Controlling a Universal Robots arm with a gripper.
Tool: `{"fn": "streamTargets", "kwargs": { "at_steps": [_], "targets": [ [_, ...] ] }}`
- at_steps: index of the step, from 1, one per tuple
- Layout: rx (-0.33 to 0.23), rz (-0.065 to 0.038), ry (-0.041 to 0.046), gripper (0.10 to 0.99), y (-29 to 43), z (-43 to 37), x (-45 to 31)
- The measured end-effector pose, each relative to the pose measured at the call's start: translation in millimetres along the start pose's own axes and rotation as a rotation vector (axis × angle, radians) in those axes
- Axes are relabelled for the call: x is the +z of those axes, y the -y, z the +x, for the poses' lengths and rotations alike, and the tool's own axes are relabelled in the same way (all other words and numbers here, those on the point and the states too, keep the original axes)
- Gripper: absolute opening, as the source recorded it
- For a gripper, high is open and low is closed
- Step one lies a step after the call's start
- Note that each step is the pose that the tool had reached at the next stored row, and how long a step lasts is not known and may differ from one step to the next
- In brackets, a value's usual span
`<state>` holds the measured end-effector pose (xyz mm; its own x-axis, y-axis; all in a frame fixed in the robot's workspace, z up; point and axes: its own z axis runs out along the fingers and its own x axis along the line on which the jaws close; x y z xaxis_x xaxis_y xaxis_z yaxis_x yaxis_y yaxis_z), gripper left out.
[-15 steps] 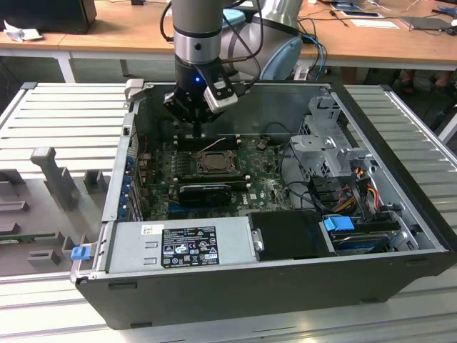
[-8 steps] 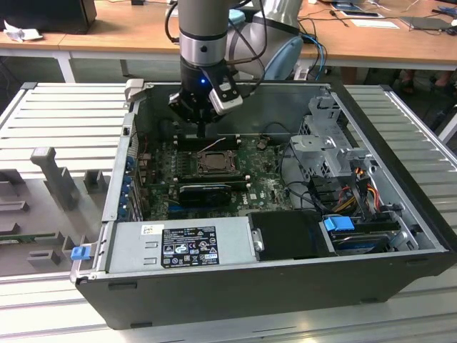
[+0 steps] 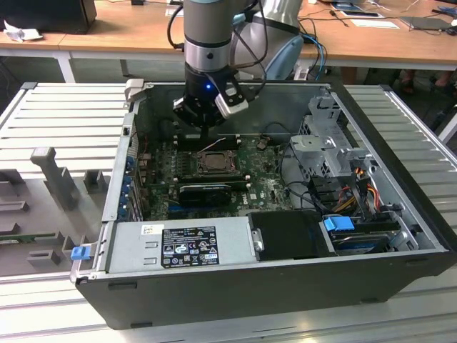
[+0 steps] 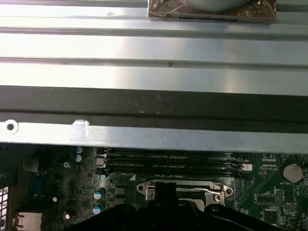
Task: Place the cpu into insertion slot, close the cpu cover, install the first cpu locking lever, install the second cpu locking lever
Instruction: 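Install the first cpu locking lever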
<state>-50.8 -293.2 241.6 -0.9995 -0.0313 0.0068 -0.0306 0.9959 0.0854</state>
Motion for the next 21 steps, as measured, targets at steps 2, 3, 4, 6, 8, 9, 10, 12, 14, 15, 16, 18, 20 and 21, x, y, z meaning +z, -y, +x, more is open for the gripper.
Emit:
{"fn": "streamTargets", "kwargs": {
  "at_steps": [2, 3, 4, 6, 8, 9, 10, 12, 14, 15, 16, 18, 20, 21],
  "targets": [
    [-0.007, 0.0, -0.0005, 0.106, -1.0, -10.1, 3.2],
    [-0.012, 0.0, -0.0009, 0.106, -1.4, -14.5, 4.8],
    [-0.017, 0.0, -0.0013, 0.106, -1.5, -15.1, 5.3],
    [-0.04, -0.001, -0.0033, 0.106, -1.5, -15.7, 6.5],
    [-0.047, -0.001, -0.0039, 0.106, -2.2, -17.6, 8.3],
    [-0.047, -0.001, -0.004, 0.106, -2.7, -18.6, 9.0],
    [-0.047, -0.001, -0.0039, 0.106, -3.3, -20.3, 10.1],
    [-0.047, -0.001, -0.0039, 0.106, -4.1, -22.9, 11.7],
    [-0.047, -0.001, -0.004, 0.106, -4.7, -24.4, 12.8],
    [-0.047, -0.001, -0.0038, 0.106, -5.0, -25.2, 13.5],
    [-0.047, -0.001, -0.0039, 0.106, -5.2, -25.8, 13.9],
    [-0.047, -0.001, -0.004, 0.106, -5.2, -28.5, 16.2],
    [-0.047, -0.001, -0.004, 0.106, -5.0, -30.8, 17.8],
    [-0.047, -0.001, -0.0039, 0.106, -4.9, -32.7, 19.1]
  ]
}}
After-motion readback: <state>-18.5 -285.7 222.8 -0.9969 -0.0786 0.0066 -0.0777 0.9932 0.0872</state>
